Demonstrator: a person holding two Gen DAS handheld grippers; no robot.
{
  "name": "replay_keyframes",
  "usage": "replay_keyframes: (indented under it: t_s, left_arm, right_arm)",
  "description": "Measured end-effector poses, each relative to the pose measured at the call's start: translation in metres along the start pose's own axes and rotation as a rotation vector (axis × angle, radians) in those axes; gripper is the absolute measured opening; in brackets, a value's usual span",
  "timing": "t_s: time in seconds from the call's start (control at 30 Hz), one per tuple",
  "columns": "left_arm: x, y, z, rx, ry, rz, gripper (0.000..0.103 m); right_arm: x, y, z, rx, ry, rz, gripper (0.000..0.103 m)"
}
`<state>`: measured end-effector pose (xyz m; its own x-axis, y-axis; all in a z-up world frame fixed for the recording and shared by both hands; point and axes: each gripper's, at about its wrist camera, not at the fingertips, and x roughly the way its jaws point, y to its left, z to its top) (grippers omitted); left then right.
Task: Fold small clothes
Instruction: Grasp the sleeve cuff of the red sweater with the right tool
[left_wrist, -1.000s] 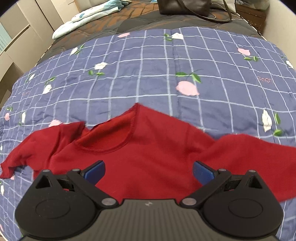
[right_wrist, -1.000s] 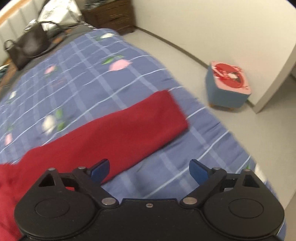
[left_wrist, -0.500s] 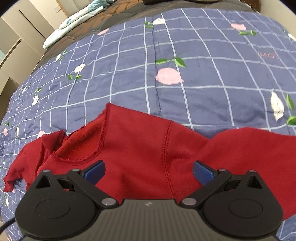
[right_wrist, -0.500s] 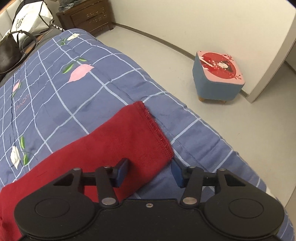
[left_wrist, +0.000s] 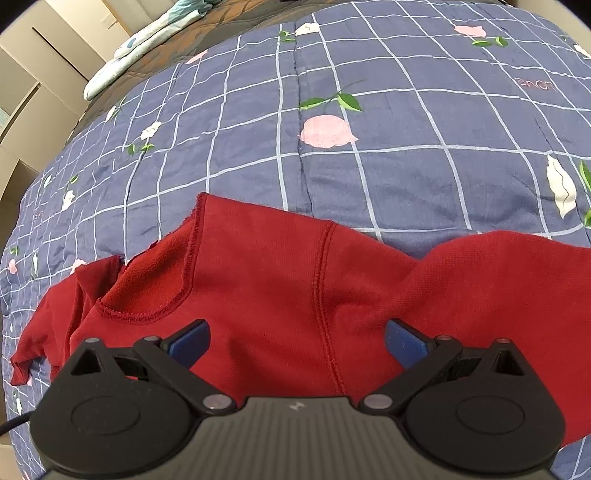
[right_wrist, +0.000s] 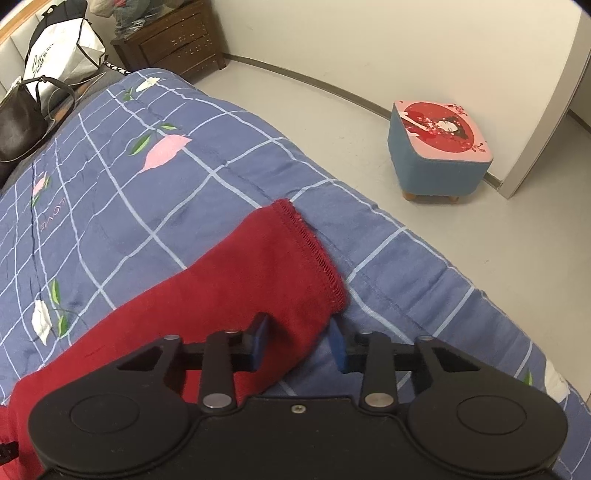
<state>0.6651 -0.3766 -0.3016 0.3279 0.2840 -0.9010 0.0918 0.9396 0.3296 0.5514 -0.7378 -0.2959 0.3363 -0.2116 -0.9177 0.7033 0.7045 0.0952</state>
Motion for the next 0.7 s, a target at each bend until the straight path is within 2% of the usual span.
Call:
replay_keyframes:
  t_s: [0.17, 0.23, 0.37, 0.47, 0.57, 0.7]
  left_arm:
    - [-0.001, 0.002, -0.001, -0.005, 0.000, -0.004, 0.103]
    - [-0.001, 0.004, -0.001, -0.010, 0.002, -0.005, 0.103]
    - [-0.003, 0.008, -0.001, -0.023, 0.006, -0.002, 0.103]
    - [-0.009, 0.015, 0.001, -0.047, 0.004, -0.004, 0.103]
    - [-0.018, 0.026, 0.002, -0.081, 0.005, -0.013, 0.103]
    - [-0.038, 0.048, 0.002, -0.131, -0.010, -0.045, 0.103]
  right_arm:
    - [-0.002, 0.002, -0.001, -0.004, -0.006, 0.020, 0.016]
    - [-0.004, 0.001, -0.001, 0.005, -0.011, 0.037, 0.012]
    - [-0.011, -0.002, -0.002, 0.027, -0.032, 0.071, 0.009]
    - [-0.023, -0.009, 0.001, 0.087, -0.056, 0.143, 0.009]
    - [-0.044, -0.014, 0.004, 0.128, -0.090, 0.210, 0.009]
    - [-0.081, -0.008, 0.008, 0.102, -0.145, 0.268, 0.009]
